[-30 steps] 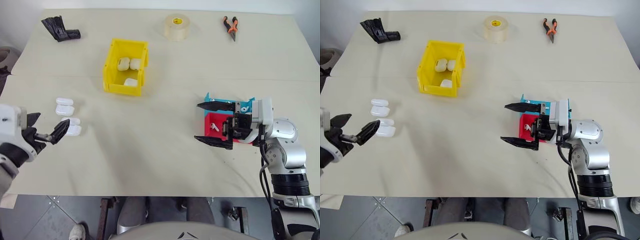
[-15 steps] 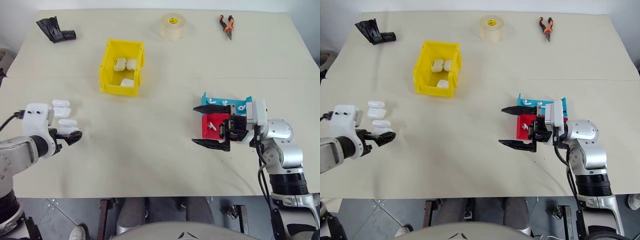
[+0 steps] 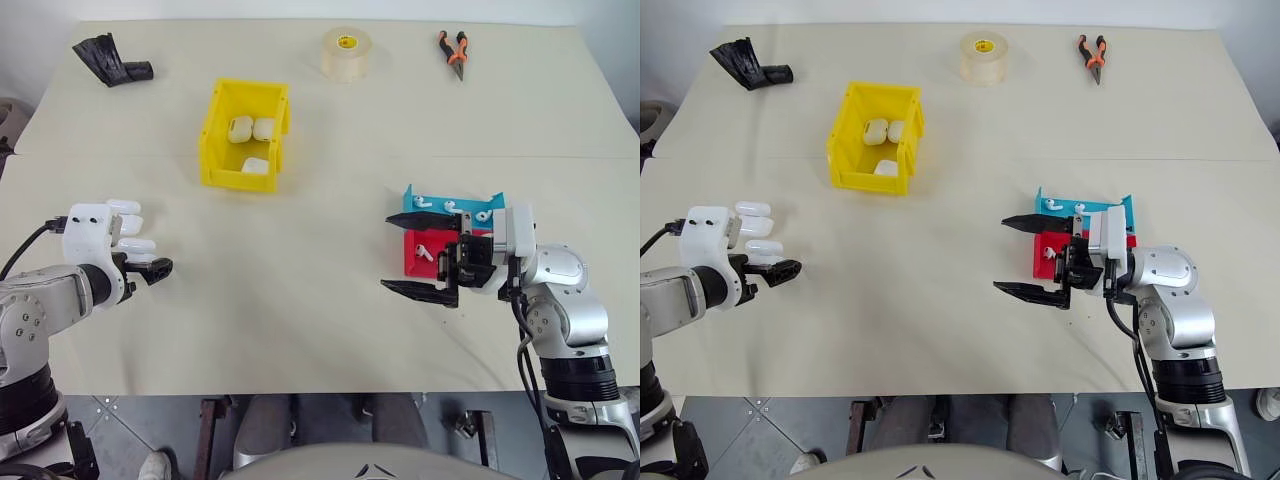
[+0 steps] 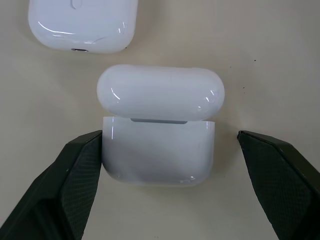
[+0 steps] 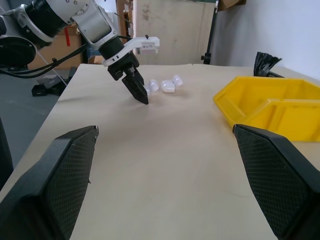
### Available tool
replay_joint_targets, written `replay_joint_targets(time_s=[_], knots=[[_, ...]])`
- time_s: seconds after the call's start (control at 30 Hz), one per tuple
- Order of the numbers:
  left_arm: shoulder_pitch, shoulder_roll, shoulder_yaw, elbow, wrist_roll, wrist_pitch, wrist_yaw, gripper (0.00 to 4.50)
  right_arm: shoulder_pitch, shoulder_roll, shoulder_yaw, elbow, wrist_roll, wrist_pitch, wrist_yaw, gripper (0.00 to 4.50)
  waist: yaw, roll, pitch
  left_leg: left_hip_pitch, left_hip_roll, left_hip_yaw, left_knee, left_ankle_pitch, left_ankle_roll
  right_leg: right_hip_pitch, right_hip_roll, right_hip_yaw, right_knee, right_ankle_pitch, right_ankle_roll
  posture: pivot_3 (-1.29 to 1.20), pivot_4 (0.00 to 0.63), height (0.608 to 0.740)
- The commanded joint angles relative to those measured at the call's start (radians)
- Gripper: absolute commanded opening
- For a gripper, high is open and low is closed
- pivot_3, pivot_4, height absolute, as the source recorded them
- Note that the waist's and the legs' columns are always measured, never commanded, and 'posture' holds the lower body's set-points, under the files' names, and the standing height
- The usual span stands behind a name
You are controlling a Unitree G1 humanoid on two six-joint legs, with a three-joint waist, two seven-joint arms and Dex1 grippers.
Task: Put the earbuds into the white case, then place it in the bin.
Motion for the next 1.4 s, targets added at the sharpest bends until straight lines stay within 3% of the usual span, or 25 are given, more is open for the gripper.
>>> replay_joint_targets(time_s=[0.03,0.2,0.3,0.43,0.5,0.63,0.73,0.93,1.13,1.23,1.4], knots=[[0.021,0.013,-0.015,0.021,0.04,0.009,-0.014,4.05,0.003,-0.006,-0.023,-0.032,0.009,-0.019,-0.01,4.5,0.0,0.0,0.0,0.0,0.0,0.0,0.0,0.0,0.0,0.0,0.0,0.0,0.0,0.0,0.0,0.0,0.15,0.74],[0.036,-0.019,-0.001,-0.001,0.061,-0.002,-0.03,2.81,0.007,-0.007,-0.023,-0.023,0.006,-0.032,-0.01,4.5,-0.002,0.0,0.0,0.003,0.0,0.003,-0.001,0.0,0.0,0.0,0.0,0.003,0.001,0.0,0.0,0.0,0.15,0.74],[0.069,-0.076,0.029,-0.055,0.059,-0.115,-0.069,2.81,0.011,-0.013,-0.027,-0.013,0.003,-0.041,-0.007,4.5,-0.001,0.0,0.0,0.008,0.0,0.007,-0.004,0.0,0.0,0.001,0.0,0.006,0.001,0.0,0.0,0.0,0.15,0.74],[0.183,-0.128,0.043,-0.157,0.037,-0.468,-0.263,2.81,0.01,-0.03,-0.042,-0.001,0.0,-0.045,-0.005,4.5,0.002,-0.001,0.0,0.01,0.0,0.009,-0.006,0.0,0.0,0.002,0.0,0.009,0.0,0.0,0.0,0.0,0.15,0.74],[0.271,-0.17,0.023,-0.206,0.043,-0.738,-0.44,2.81,0.011,-0.049,-0.058,0.009,-0.001,-0.044,-0.007,4.5,0.0,-0.002,0.001,0.009,0.0,0.01,-0.006,0.0,0.0,0.001,0.0,0.009,0.0,0.0,0.0,0.0,0.15,0.74],[0.326,-0.244,-0.059,-0.189,0.064,-1.03,-0.598,2.81,0.016,-0.085,-0.092,0.022,-0.002,-0.038,-0.006,4.5,0.001,-0.002,0.001,0.009,0.001,0.011,-0.006,0.0,0.0,0.001,0.0,0.009,-0.001,0.0,0.0,0.0,0.15,0.74],[0.296,-0.315,-0.186,-0.119,0.111,-1.262,-0.716,2.81,0.027,-0.128,-0.131,0.029,-0.011,-0.037,-0.016,4.5,0.006,-0.002,0.001,0.01,0.0,0.012,-0.006,-0.001,0.0,0.001,0.0,0.01,0.0,0.0,0.0,0.0,0.15,0.74],[0.138,-0.44,-0.43,0.063,0.178,-1.52,-0.86,2.81,0.088,-0.233,-0.262,0.031,-0.025,-0.035,-0.052,4.5,0.025,-0.002,0.001,0.009,0.0,0.014,-0.004,-0.001,0.002,0.001,0.0,0.01,0.0,0.0,0.0,0.0,0.15,0.74],[-0.088,-0.608,-0.575,0.402,0.228,-1.829,-1.025,2.81,0.364,-0.308,-0.488,-0.019,-0.083,-0.052,-0.081,4.5,0.037,-0.002,0.001,0.007,0.0,0.014,-0.002,-0.002,0.004,0.001,0.0,0.009,-0.001,0.001,0.001,0.0,0.15,0.74],[-0.154,-0.684,-0.6,0.5,0.221,-1.883,-1.036,2.81,0.509,-0.321,-0.584,-0.047,-0.121,-0.032,-0.105,4.5,0.049,-0.003,0.001,0.005,-0.001,0.014,0.0,-0.003,0.005,0.001,0.0,0.009,-0.003,0.002,0.003,0.0,0.15,0.74],[-0.151,-0.725,-0.641,0.531,0.148,-1.877,-1.124,2.81,0.614,-0.358,-0.612,-0.099,-0.18,0.033,-0.143,4.5,0.025,-0.003,0.001,0.006,0.0,0.016,-0.001,-0.004,0.007,0.001,0.0,0.01,-0.003,0.002,0.003,0.0,0.15,0.74]])
